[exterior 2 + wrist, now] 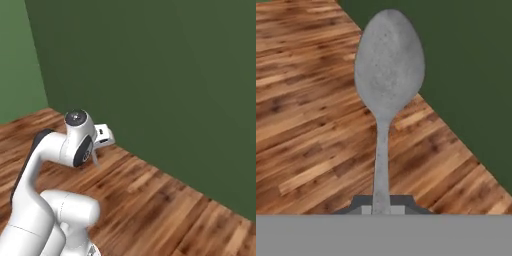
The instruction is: Take the fork and place it on the left side of the plate. Then take the spoon and place it on the right side of the plate. Make sure they're directly next to the plate.
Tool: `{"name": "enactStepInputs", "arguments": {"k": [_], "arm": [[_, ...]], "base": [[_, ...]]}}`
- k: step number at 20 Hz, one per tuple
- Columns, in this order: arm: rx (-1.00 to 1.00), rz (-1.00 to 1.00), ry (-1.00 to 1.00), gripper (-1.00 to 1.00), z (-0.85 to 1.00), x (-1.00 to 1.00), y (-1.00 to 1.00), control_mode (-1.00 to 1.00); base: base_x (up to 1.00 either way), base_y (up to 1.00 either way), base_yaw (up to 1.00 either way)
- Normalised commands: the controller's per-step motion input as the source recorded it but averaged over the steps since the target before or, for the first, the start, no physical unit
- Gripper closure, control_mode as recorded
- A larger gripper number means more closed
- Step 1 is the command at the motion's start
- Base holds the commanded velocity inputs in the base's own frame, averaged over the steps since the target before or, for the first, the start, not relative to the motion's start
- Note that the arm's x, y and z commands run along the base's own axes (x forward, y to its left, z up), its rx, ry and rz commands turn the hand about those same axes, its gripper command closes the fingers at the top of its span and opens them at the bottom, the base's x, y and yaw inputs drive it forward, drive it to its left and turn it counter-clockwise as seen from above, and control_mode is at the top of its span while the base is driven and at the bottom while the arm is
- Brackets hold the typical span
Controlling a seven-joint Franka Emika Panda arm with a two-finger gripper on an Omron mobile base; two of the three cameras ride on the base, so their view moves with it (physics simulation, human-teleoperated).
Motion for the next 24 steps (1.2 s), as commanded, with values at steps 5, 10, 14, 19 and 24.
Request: {"name": "enactStepInputs", "arguments": {"k": [5,10,14,19,24], "arm": [[0.0,0.0,0.0,1.0,0.0,0.0,0.0,1.0],[0.0,0.0,0.0,1.0,0.0,0.0,0.0,1.0],[0.0,0.0,0.0,1.0,0.0,0.0,0.0,1.0],[0.0,0.0,0.0,1.0,0.0,0.0,0.0,1.0],[0.0,0.0,0.0,1.0,0.0,0.0,0.0,1.0]], "base": [[1.0,-0.01,0.51],[0.89,0.0,0.54],[0.72,0.0,0.56],[0.61,0.0,0.57],[0.6,0.0,0.57]]}}
